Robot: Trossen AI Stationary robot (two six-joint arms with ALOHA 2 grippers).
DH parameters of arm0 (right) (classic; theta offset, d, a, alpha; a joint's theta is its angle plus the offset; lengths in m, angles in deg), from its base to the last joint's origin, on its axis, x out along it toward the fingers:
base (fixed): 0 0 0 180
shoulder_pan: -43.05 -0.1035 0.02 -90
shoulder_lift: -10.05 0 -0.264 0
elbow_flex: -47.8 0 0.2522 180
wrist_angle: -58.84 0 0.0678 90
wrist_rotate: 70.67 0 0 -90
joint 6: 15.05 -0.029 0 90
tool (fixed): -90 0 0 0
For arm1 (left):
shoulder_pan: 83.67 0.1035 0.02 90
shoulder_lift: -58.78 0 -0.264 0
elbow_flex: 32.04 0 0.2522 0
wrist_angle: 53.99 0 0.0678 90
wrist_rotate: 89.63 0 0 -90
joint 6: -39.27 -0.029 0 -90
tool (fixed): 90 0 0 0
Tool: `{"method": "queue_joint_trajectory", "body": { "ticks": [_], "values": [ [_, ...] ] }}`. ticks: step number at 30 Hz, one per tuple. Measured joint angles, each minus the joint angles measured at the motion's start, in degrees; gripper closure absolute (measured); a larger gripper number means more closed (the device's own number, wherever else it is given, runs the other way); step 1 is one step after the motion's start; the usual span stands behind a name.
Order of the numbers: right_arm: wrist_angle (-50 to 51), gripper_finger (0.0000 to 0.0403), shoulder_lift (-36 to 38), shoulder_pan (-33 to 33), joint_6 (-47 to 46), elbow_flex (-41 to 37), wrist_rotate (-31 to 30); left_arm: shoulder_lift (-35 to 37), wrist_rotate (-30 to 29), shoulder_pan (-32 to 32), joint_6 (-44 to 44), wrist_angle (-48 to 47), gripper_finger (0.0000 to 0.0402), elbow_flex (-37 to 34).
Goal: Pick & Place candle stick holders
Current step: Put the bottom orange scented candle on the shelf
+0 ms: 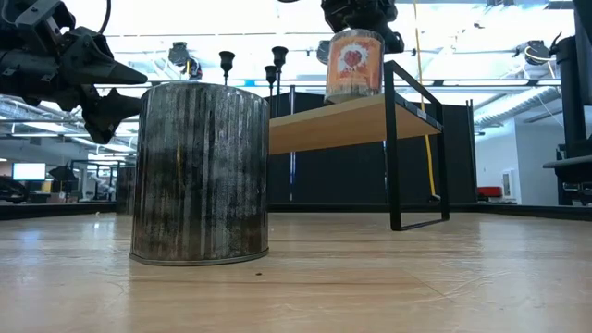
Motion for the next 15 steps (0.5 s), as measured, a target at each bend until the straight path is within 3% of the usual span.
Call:
{"method": "queue_joint_trajectory", "body": {
  "ticks": [15],
  "values": [
    [-0.6, 0.0356, 0.0, 0.0, -1.6, 0.0, 0.0, 0.0, 0.0, 0.0, 0.0, 0.0, 0.0192, 0.0]
  ]
}}
